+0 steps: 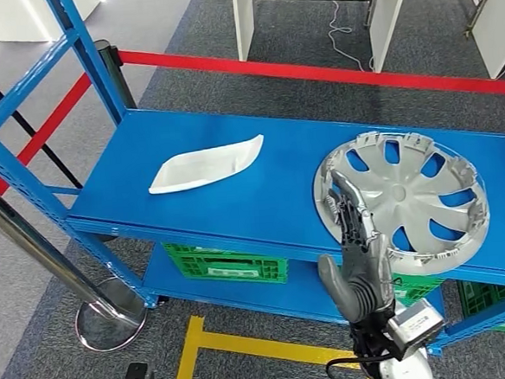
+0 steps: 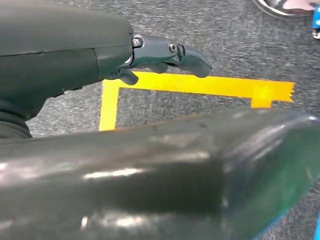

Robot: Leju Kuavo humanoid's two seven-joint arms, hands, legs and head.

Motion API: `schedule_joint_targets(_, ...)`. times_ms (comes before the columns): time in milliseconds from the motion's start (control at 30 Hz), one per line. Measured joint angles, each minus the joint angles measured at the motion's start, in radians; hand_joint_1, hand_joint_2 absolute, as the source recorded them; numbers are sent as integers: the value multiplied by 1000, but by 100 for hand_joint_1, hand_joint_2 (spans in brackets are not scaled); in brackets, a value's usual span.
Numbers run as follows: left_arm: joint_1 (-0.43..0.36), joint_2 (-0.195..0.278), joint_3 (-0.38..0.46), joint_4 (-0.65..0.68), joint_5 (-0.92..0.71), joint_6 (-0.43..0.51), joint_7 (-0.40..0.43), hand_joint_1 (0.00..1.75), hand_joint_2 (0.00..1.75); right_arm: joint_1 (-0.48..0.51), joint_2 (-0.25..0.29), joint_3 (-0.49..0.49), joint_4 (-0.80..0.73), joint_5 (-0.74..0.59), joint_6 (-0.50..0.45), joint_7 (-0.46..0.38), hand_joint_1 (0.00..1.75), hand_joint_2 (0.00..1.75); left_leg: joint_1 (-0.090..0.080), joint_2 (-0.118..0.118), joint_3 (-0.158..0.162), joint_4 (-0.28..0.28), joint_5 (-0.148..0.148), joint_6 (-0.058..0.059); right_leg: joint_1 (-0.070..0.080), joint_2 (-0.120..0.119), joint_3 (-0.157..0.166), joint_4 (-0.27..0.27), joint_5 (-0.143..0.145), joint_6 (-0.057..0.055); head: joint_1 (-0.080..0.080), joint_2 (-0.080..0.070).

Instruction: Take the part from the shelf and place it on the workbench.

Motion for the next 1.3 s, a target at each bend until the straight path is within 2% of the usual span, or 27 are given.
schedule_joint_targets(33,-1,0,0,0,-5,-4,2,0,0,-13,-2,4,11,30,-12,24,0,175,-2,0,21,-52,20,4,1,2,2,1,-3,4,0,0)
schedule_joint_targets(67,-3,1,-1,0,-10,-9,6,0,0,-31,-6,8,26,75,-28,59,0,175,-4,0,32,-83,24,7,3,3,0,1,-3,9,0,0)
schedule_joint_targets(167,-5,0,-1,0,-21,-18,17,0,0,-102,-25,20,96,282,-81,215,0,175,-2,-1,37,-107,18,13,4,5,-8,-2,-3,25,1,0)
schedule_joint_targets(200,-5,0,-1,0,-22,-18,19,0,0,-124,-32,23,121,346,-95,261,0,175,1,-1,39,-112,20,17,4,4,-13,6,-11,30,2,0)
schedule_joint_targets(233,-5,0,0,0,-23,-19,20,0,0,-144,-38,25,145,397,-105,296,0,175,4,-1,41,-117,22,22,4,3,-25,31,-28,34,3,0)
schedule_joint_targets(267,-4,-1,0,0,-24,-21,20,0,0,-158,-44,26,166,426,-112,316,0,175,6,0,43,-119,23,25,3,3,-50,80,-54,37,5,0)
schedule_joint_targets(333,-2,-2,0,0,-25,-23,20,0,0,-173,-54,29,201,449,-117,332,0,175,5,-1,43,-119,22,28,3,2,-117,212,-108,43,8,0)
schedule_joint_targets(367,0,-2,0,0,-25,-24,21,0,0,-176,-57,30,214,454,-118,335,0,175,5,-1,43,-119,21,29,2,2,-145,262,-119,46,8,0)
schedule_joint_targets(400,1,-3,0,0,-25,-24,21,0,0,-177,-60,31,225,457,-119,337,0,175,5,-1,44,-119,20,30,2,2,-157,278,-111,48,8,0)
schedule_joint_targets(433,1,-3,0,0,-24,-24,21,0,0,-179,-61,32,233,458,-120,338,0,175,6,-2,46,-118,18,29,1,1,-149,250,-82,49,8,0)
schedule_joint_targets(467,1,-3,0,0,-24,-24,21,0,0,-182,-62,34,239,459,-122,339,0,175,6,-2,50,-117,16,27,-1,0,-122,187,-39,49,8,0)
schedule_joint_targets(533,1,-4,0,0,-23,-24,21,0,0,-191,-65,36,249,459,-124,340,0,175,4,-4,52,-113,11,20,-3,0,-60,54,17,48,8,0)
schedule_joint_targets(567,1,-4,0,0,-23,-24,21,0,0,-194,-66,38,253,459,-125,341,0,175,3,-4,51,-111,10,15,-2,0,-41,18,25,45,8,0)
schedule_joint_targets(600,1,-5,0,0,-23,-25,21,0,0,-196,-67,40,257,460,-126,341,0,175,1,-5,50,-110,10,11,0,2,-33,5,20,42,7,0)
schedule_joint_targets(667,1,-5,0,0,-23,-25,22,0,0,-199,-69,42,263,460,-127,342,0,175,2,-4,48,-110,10,4,1,3,-30,2,22,30,6,0)
schedule_joint_targets(733,1,-5,0,0,-23,-24,22,0,0,-202,-71,43,266,471,-128,350,0,175,3,-3,39,-82,-11,-5,-1,1,-25,-3,23,17,4,0)
schedule_joint_targets(767,1,-4,0,0,-23,-24,22,0,0,-204,-71,44,268,490,-128,365,0,175,4,-3,22,-41,-34,-9,-3,-1,-22,-5,23,11,2,0)
schedule_joint_targets(833,2,-4,2,0,-23,-24,24,0,0,-205,-73,48,274,567,-127,423,0,175,4,-2,-37,86,-91,-13,-2,-3,-20,-5,21,3,-1,0)
schedule_joint_targets(867,5,-4,3,0,-23,-24,25,0,0,-203,-74,49,280,619,-125,459,0,175,4,-2,-64,141,-107,-14,-1,-3,-20,-5,20,2,-1,0)
schedule_joint_targets(900,8,-4,4,0,-24,-24,26,0,0,-202,-76,50,287,670,-121,494,0,175,4,-2,-78,166,-105,-12,0,-3,-19,-5,20,1,-1,0)
schedule_joint_targets(933,11,-3,4,0,-25,-24,27,0,0,-201,-78,51,295,722,-115,529,0,175,4,-2,-75,154,-85,-9,1,-2,-18,-5,19,0,-1,0)
schedule_joint_targets(1000,14,0,4,0,-32,-26,29,0,0,-202,-87,52,313,841,-94,599,0,175,1,-2,-27,38,-11,3,3,-1,-14,-5,18,0,-1,0)
schedule_joint_targets(1033,14,1,4,0,-37,-28,30,0,0,-204,-94,52,322,902,-83,628,0,175,-1,-2,1,-24,15,8,5,-1,-13,-5,16,2,-1,0)
schedule_joint_targets(1100,13,3,4,0,-44,-34,31,0,0,-206,-110,53,343,980,-69,664,0,87,-6,-2,31,-96,28,15,8,-1,-17,-5,16,10,0,0)
schedule_joint_targets(1167,13,2,4,0,-46,-38,31,0,0,-207,-124,53,363,995,-65,675,0,0,-6,-2,34,-110,24,18,8,-2,-19,-8,18,21,0,0)
schedule_joint_targets(1233,13,2,5,0,-46,-39,32,0,0,-202,-135,47,377,994,-61,683,0,0,-2,-2,38,-120,30,26,7,-3,-28,6,4,32,2,0)
schedule_joint_targets(1300,11,2,6,0,-49,-41,32,0,0,-194,-144,34,387,989,-59,689,0,0,1,-1,41,-128,34,33,5,-2,-71,93,-45,41,4,0)
